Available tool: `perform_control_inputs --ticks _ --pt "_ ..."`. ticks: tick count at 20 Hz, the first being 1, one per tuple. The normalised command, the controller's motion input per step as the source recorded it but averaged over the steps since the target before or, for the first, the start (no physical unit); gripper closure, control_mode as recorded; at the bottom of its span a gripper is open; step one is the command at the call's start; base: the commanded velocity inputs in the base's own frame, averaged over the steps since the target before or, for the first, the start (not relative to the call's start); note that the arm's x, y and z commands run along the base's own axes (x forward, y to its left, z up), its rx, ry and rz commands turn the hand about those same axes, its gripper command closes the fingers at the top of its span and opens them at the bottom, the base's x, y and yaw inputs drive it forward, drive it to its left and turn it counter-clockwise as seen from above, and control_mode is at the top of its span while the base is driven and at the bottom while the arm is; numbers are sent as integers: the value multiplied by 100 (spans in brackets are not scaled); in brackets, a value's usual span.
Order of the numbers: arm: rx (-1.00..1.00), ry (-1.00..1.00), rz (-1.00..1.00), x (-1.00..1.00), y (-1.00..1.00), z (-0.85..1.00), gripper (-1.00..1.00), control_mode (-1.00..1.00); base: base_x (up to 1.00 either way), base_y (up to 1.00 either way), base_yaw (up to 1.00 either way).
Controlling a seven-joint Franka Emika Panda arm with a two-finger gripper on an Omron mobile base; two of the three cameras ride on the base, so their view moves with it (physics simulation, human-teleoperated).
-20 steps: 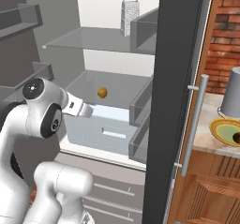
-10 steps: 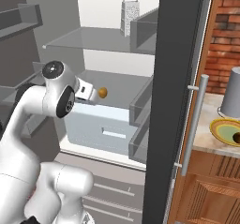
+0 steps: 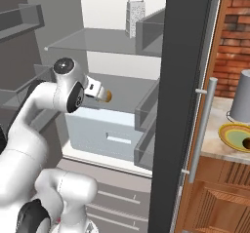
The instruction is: Pick the apple and mango from the fridge and place them on the plate next to the blender to make a fruit smoothie.
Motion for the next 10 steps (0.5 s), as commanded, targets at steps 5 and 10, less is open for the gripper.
perform_control_inputs --ticks 5,10 --pt "0 5 0 64 0 -20 -100 -100 0 0 0" --pt "0 8 0 49 0 -31 -100 -100 0 0 0"
